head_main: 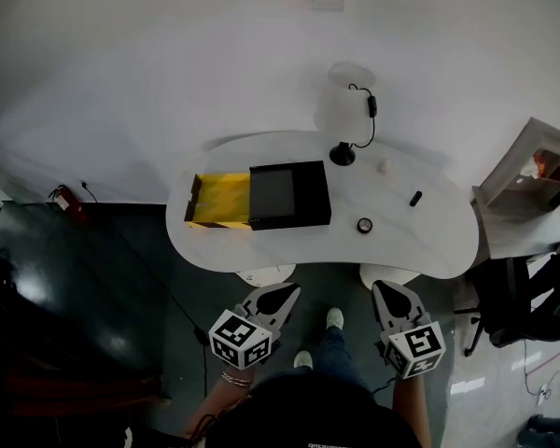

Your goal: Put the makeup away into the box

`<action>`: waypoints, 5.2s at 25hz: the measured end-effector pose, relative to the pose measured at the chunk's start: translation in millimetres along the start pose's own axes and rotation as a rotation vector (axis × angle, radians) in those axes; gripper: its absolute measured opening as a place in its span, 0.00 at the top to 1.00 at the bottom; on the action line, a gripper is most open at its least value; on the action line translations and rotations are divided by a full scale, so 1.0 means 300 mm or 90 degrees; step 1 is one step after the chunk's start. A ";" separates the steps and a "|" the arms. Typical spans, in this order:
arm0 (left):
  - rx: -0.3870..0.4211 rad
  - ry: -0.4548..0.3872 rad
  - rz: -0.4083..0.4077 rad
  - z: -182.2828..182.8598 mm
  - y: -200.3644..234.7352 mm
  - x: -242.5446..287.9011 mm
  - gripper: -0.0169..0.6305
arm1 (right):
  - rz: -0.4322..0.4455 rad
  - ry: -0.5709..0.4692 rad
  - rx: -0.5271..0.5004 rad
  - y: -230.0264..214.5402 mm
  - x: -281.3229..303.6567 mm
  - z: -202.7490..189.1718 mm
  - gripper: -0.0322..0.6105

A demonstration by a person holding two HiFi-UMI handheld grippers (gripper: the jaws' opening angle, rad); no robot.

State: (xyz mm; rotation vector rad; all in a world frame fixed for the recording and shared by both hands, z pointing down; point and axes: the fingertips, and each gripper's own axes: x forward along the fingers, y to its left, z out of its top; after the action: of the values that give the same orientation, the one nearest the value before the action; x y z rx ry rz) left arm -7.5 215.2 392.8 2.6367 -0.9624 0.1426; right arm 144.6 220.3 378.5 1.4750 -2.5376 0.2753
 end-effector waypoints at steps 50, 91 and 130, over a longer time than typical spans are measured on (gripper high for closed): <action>0.012 0.101 -0.001 0.008 0.354 0.796 0.95 | 0.225 0.182 -0.029 -0.634 0.658 -0.137 0.92; -0.035 0.251 -0.078 -0.355 0.372 0.993 0.91 | 0.303 0.404 -0.117 -0.588 0.786 -0.528 0.59; 0.033 0.234 -0.048 -0.261 0.317 0.917 0.95 | 0.261 0.336 -0.191 -0.526 0.751 -0.405 0.59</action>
State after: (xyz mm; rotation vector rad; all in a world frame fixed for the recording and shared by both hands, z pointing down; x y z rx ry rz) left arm 143.9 6.3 548.5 2.5601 -0.7426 0.6156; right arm 181.6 -13.8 563.7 0.6559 -2.2830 0.2797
